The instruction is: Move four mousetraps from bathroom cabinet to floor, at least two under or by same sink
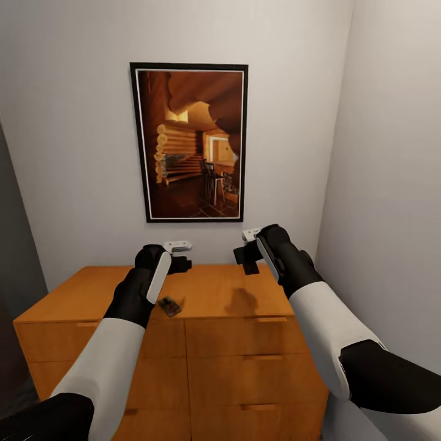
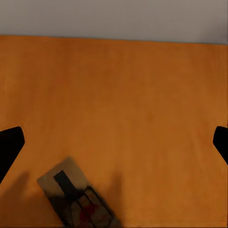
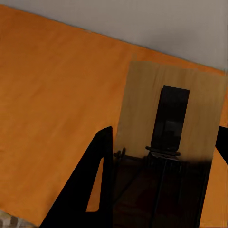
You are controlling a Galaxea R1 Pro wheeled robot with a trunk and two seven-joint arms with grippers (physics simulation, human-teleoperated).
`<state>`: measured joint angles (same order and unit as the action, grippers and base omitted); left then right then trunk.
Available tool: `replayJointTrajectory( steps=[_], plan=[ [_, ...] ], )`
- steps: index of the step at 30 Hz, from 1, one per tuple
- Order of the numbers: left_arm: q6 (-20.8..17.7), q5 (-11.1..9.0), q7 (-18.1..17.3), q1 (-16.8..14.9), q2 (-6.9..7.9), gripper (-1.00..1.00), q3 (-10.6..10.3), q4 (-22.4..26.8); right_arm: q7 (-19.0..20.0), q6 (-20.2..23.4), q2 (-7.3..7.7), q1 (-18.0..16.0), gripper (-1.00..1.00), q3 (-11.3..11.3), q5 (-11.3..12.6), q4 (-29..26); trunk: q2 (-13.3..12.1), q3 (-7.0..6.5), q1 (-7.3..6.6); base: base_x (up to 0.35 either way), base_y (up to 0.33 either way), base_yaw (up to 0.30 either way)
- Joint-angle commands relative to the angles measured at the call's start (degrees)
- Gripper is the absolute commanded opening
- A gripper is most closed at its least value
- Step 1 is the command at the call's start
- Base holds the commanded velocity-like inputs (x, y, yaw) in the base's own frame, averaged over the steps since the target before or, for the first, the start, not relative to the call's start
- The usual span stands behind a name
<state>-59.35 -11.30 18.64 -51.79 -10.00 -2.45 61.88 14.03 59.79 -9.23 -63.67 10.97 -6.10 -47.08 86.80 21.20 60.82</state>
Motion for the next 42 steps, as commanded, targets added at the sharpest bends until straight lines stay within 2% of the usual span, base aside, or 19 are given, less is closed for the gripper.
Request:
replayJointTrajectory(
  steps=[1, 5, 16, 18, 20, 22, 24, 28, 30, 35, 40, 42],
  plan=[
    [-0.2, -0.6, 0.9, 0.0, 0.00, 1.00, 0.0, 0.0, 0.6, 0.2, 0.00, 0.0, -1.00, 0.0, -0.5, 0.0, 0.0, 0.07, -0.03, -0.298, 0.000, 0.000],
    [-0.2, -0.7, 3.7, -0.1, 0.00, 1.00, 0.0, 0.0, 0.6, 0.2, 0.00, 0.0, -1.00, 0.0, -0.6, 0.0, 0.0, 0.07, -0.03, -0.312, 0.000, 0.000],
    [0.0, -0.8, 5.4, -0.1, 0.00, 1.00, 0.0, -1.2, 0.6, 0.2, 0.00, 0.0, -1.00, 0.0, -0.5, 0.0, 0.0, 0.07, -0.03, -0.074, 0.000, 0.000],
    [0.0, -0.8, 7.0, -0.1, 0.00, 1.00, 0.0, -1.3, 0.6, 0.2, 0.00, 0.0, -1.00, 0.0, -0.5, 0.0, 0.0, 0.07, -0.03, -0.005, 0.000, 0.000],
    [0.2, -1.0, 11.3, -0.1, 0.00, 1.00, 0.0, -1.3, 0.6, 0.2, 0.00, 0.0, -1.00, 0.0, -0.5, 0.0, 0.0, 0.07, -0.03, -0.002, 0.000, 0.000],
    [0.3, -1.3, 13.8, -0.1, 0.00, 1.00, 0.1, -1.4, 0.6, 0.2, 0.00, 0.0, -1.00, 0.0, -0.5, 0.0, 0.0, 0.07, -0.03, -0.001, 0.000, 0.000],
    [0.4, -3.3, 17.6, -0.1, 0.00, 1.00, 0.1, -1.4, 0.6, 0.2, 0.00, 0.0, -1.00, 0.0, -0.5, 0.0, 0.0, 0.07, -0.03, 0.000, 0.000, 0.000],
    [0.4, -7.0, 21.1, -0.1, 0.00, 1.00, 0.2, -1.4, 0.6, 0.2, 0.00, 0.0, -1.00, 0.0, -0.4, 0.0, 0.0, 0.07, -0.03, 0.000, 0.000, 0.000],
    [0.5, -8.0, 22.7, -0.1, 0.00, 1.00, 0.2, -1.4, 0.6, 0.2, 0.00, 0.0, -1.00, 0.0, -0.4, 0.0, 0.0, 0.07, -0.03, 0.000, 0.000, 0.000],
    [0.5, -9.9, 24.5, -0.1, 0.00, 1.00, 0.1, -1.5, 0.6, 0.2, 0.00, 0.0, -1.00, 0.0, -0.4, 0.1, 0.0, 0.07, -0.03, 0.000, 0.000, 0.000],
    [0.5, -14.9, 24.9, -0.1, 0.00, 1.00, 0.0, -2.1, 0.6, 0.2, 0.00, 0.0, -1.00, 0.0, -0.3, 0.2, 0.0, 0.07, -0.03, 0.000, 0.000, 0.000],
    [0.5, -16.3, 25.0, -0.1, 0.00, 1.00, 0.0, -2.2, 0.6, 0.2, 0.00, 0.0, -1.00, 0.0, -0.3, 0.4, 0.0, 0.07, -0.03, 0.000, 0.000, 0.000]
  ],
)
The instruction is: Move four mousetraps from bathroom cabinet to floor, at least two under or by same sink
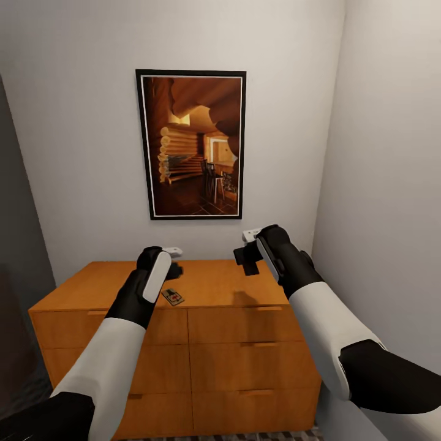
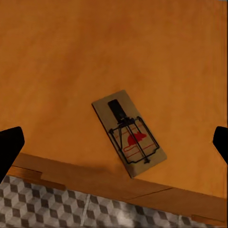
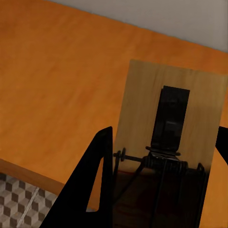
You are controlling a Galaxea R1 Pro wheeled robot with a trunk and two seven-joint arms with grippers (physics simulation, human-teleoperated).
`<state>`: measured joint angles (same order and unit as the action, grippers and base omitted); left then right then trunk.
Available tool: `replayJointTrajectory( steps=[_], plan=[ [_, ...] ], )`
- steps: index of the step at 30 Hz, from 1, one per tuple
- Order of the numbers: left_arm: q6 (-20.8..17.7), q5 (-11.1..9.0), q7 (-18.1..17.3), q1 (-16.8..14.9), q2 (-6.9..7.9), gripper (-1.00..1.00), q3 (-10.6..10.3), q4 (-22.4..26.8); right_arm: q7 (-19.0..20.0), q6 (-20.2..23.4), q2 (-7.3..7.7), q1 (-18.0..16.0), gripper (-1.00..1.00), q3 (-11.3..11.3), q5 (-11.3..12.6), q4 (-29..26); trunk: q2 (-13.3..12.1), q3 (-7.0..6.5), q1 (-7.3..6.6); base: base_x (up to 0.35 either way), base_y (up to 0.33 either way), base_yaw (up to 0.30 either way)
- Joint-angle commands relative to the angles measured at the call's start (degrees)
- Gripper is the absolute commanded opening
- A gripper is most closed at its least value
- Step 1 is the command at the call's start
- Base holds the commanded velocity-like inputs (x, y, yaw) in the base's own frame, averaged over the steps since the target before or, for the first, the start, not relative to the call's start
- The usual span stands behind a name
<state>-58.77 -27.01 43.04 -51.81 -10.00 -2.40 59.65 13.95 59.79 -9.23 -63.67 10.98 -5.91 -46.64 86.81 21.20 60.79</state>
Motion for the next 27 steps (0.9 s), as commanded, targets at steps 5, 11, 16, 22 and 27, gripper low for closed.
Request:
replayJointTrajectory(
  steps=[5, 11, 16, 22, 27],
  plan=[
    [-0.1, -1.7, 0.7, 0.0, 0.00, 1.00, -0.4, 0.1, 0.6, 0.2, 0.00, 0.0, -1.00, 0.0, -0.5, 0.2, 0.0, 0.08, 0.00, 0.000, 0.000, 0.000],
    [-0.1, -2.4, 0.6, 0.0, 0.00, 1.00, -0.9, 0.1, 0.6, 0.2, -0.05, 0.0, -1.00, 0.0, -0.5, 0.2, 0.0, 0.08, 0.00, 0.055, 0.000, 0.000],
    [-0.1, -3.5, 0.6, 0.0, 0.00, 1.00, -1.2, 0.1, 0.6, 0.2, -0.06, 0.0, -1.00, 0.0, -0.6, 0.4, 0.0, 0.08, 0.00, 0.018, 0.000, 0.000],
    [-0.1, -3.6, 0.6, 0.0, 0.00, 1.00, -1.5, 0.1, 0.6, 0.2, -0.09, 0.0, -1.00, 0.0, -0.5, 0.6, 0.0, 0.08, 0.00, 0.010, 0.000, 0.000],
    [-0.1, -3.8, 0.6, 0.0, 0.00, 1.00, -1.6, 0.1, 0.6, 0.2, -0.09, 0.0, -1.00, 0.0, -0.5, 0.7, 0.0, 0.08, 0.00, 0.167, 0.000, 0.000]
  ],
)
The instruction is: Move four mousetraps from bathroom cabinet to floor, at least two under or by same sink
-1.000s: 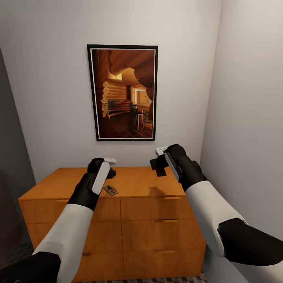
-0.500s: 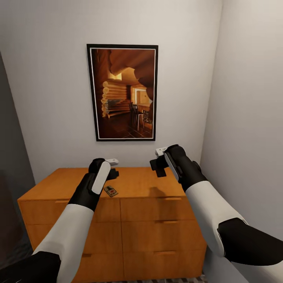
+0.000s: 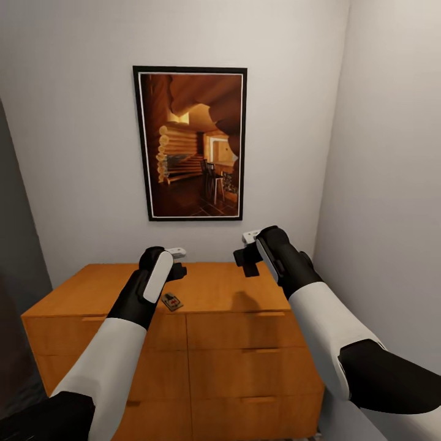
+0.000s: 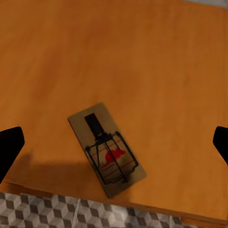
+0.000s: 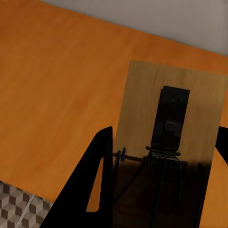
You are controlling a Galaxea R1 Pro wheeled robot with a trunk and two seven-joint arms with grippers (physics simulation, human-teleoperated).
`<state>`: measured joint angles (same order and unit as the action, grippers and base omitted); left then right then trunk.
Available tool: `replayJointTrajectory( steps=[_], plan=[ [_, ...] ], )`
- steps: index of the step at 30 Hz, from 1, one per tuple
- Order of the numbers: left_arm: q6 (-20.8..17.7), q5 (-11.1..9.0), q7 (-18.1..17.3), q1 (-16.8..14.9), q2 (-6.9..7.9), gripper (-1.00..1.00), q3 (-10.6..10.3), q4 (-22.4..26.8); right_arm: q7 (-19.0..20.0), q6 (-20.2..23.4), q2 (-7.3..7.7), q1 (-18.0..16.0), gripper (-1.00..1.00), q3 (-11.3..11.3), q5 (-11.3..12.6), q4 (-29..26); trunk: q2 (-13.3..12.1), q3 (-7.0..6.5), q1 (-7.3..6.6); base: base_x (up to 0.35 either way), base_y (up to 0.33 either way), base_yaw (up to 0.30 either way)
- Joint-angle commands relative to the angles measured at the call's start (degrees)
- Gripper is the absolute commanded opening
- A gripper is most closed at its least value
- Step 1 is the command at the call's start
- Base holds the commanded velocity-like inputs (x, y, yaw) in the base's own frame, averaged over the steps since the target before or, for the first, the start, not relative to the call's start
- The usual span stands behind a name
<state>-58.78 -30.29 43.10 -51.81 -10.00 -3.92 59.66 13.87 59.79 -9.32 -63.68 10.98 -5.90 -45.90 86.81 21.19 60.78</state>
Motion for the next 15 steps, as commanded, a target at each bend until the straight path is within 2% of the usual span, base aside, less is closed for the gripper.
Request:
replayJointTrajectory(
  steps=[1, 15],
  plan=[
    [-0.1, -0.6, 0.6, 0.0, 0.00, 1.00, -0.1, 0.1, 0.6, 0.2, 0.00, 0.0, -1.00, 0.0, -0.5, 0.1, 0.0, 0.08, 0.01, 0.089, 0.000, 0.000],
    [-0.2, -0.7, 0.6, 0.0, 0.00, 1.00, -0.2, -0.1, 0.6, 0.2, 0.00, 0.0, -1.00, 0.0, -0.6, 1.2, 0.0, 0.08, 0.01, 0.018, 0.000, 0.000]
  ],
)
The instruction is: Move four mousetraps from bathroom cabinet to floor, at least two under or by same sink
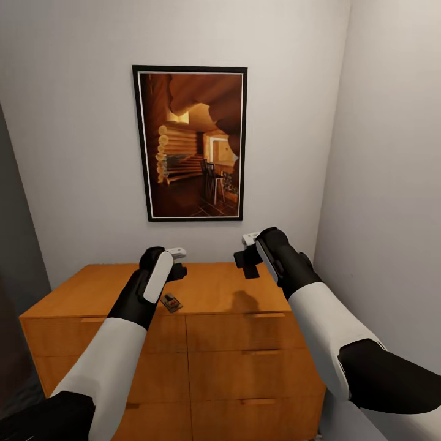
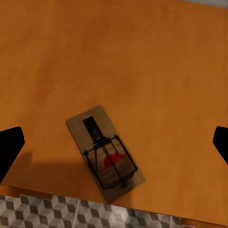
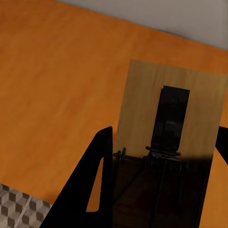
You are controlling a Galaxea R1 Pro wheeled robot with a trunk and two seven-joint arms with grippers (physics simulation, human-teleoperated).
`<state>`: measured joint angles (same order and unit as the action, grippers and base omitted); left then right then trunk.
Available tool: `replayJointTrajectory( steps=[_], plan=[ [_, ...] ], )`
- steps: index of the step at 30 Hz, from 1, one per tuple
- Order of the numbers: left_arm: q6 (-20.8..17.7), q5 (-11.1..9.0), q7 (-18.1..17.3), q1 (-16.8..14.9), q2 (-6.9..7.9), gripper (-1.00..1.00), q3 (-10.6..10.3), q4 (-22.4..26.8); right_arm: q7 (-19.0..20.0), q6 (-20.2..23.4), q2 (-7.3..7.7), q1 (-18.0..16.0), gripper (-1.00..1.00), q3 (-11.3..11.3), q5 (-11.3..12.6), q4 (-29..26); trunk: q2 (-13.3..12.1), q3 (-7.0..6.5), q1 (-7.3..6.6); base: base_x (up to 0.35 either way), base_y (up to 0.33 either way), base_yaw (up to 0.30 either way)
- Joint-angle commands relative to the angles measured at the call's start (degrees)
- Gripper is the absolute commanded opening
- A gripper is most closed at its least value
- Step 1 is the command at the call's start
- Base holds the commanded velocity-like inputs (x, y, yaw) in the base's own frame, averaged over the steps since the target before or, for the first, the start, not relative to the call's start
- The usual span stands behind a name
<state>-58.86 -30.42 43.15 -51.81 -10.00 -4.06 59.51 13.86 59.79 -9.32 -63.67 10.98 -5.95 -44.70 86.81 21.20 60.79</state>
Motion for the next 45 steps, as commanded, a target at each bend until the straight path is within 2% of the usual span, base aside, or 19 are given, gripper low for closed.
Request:
replayJointTrajectory(
  steps=[1, 3, 6, 11, 18, 24, 31, 39, 45],
  plan=[
    [-0.1, -0.6, 0.6, -0.1, 0.00, 1.00, -0.1, -0.1, 0.6, 0.2, 0.00, 0.0, -1.00, 0.0, -0.5, 0.0, 0.0, 0.07, 0.00, 0.000, 0.000, 0.000],
    [-0.1, -0.6, 0.6, -0.1, 0.00, 1.00, 0.0, -1.3, 0.6, 0.2, 0.00, 0.0, -1.00, 0.0, -0.5, 0.0, 0.0, 0.07, 0.00, 0.000, 0.000, 0.000],
    [-0.2, -0.7, 0.6, -0.7, 0.00, 1.00, 0.1, -6.1, 0.6, 0.2, 0.01, 0.0, -1.00, 0.0, -0.5, 0.6, 0.0, 0.07, 0.00, 0.000, 0.000, 0.000],
    [-0.2, -2.1, 0.6, -4.0, 0.00, 1.00, 0.2, -11.1, 0.6, 0.2, 0.07, 0.0, -1.00, 0.0, -0.5, 1.1, 0.0, 0.07, 0.00, 0.000, 0.000, 0.000],
    [-0.3, -4.3, 0.6, -5.6, 0.00, 1.00, 0.2, -12.5, 0.6, 0.2, 0.09, 0.0, -1.00, 0.0, -0.5, 1.6, 0.0, 0.07, 0.00, 0.000, 0.000, 0.000],
    [-0.3, -4.6, 0.6, -7.6, 0.00, 1.00, 0.3, -12.8, 0.6, 0.2, 0.09, 0.0, -1.00, 0.0, -0.6, 2.9, 0.0, 0.07, 0.00, 0.000, 0.000, 0.000],
    [-0.3, -4.6, 0.6, -8.5, 0.34, 1.00, 0.4, -14.4, 0.7, 0.2, 0.09, 0.0, -1.00, 0.0, -0.6, 4.1, 0.0, 0.07, 0.00, 0.000, 0.000, 0.000],
    [-0.3, -4.5, 0.6, -12.0, 1.39, 1.00, 0.5, -20.9, 0.6, 0.2, 0.09, 0.0, -1.00, 0.0, -0.5, 4.3, 0.0, 0.07, 0.00, 0.000, 0.000, 0.000],
    [-0.3, -4.5, 0.6, -12.7, 1.51, 1.00, 0.6, -22.8, 0.6, 0.2, 0.09, 0.0, -1.00, 0.0, -0.6, 4.3, 0.0, 0.07, 0.00, 0.000, 0.000, 0.000]
  ],
)
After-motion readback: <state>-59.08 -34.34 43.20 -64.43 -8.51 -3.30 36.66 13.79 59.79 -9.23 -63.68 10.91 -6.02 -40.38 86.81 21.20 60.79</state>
